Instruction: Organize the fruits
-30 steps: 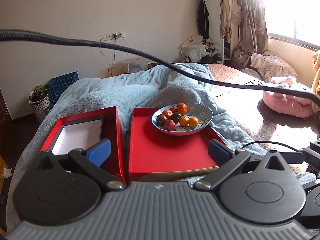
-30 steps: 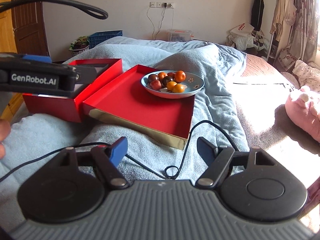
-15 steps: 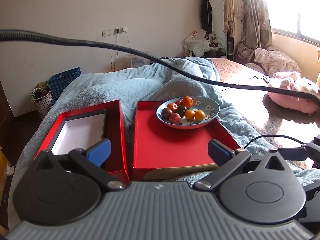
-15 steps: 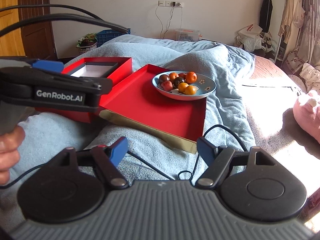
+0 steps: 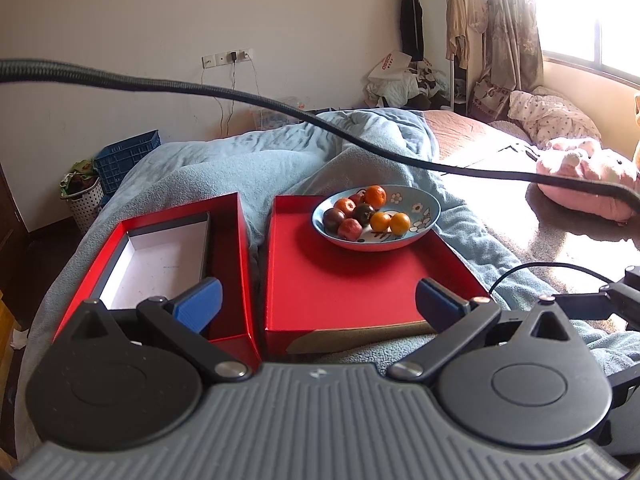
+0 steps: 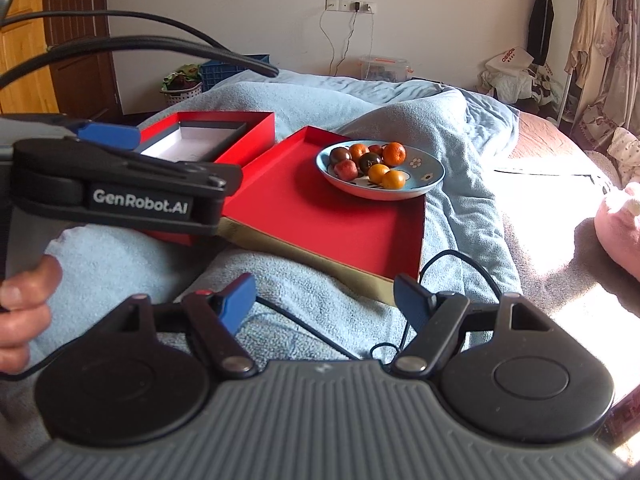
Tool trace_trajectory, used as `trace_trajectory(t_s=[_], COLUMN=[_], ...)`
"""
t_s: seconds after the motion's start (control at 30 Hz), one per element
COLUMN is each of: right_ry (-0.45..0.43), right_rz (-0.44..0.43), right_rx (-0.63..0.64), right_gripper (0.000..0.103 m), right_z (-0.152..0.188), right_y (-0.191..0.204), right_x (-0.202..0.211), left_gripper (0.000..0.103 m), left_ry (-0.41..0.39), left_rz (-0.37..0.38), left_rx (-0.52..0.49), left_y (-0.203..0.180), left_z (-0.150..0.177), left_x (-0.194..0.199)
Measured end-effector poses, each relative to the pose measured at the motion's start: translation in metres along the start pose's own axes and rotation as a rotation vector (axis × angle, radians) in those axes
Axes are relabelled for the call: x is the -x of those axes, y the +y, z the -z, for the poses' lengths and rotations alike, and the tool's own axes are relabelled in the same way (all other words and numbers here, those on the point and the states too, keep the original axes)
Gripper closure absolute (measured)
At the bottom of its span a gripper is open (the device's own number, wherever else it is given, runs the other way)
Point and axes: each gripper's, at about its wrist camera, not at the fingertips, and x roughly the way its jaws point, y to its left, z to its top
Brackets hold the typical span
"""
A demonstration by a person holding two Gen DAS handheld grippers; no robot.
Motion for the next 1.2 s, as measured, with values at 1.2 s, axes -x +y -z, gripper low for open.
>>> trace_trajectory(t_s=[1.2], right_ry=[0.007], right_rz=[-0.019], right_rx=[0.004], right_gripper=[0.025], right_z=[0.002], right_y=[0.003], right_x=[-0.006], left_gripper=[0.0], left_ry=[0.018], left_rz=[0.019], left_rx=[-0.008], left_y=[0.0], left_z=[0.004], left_x=[-0.012])
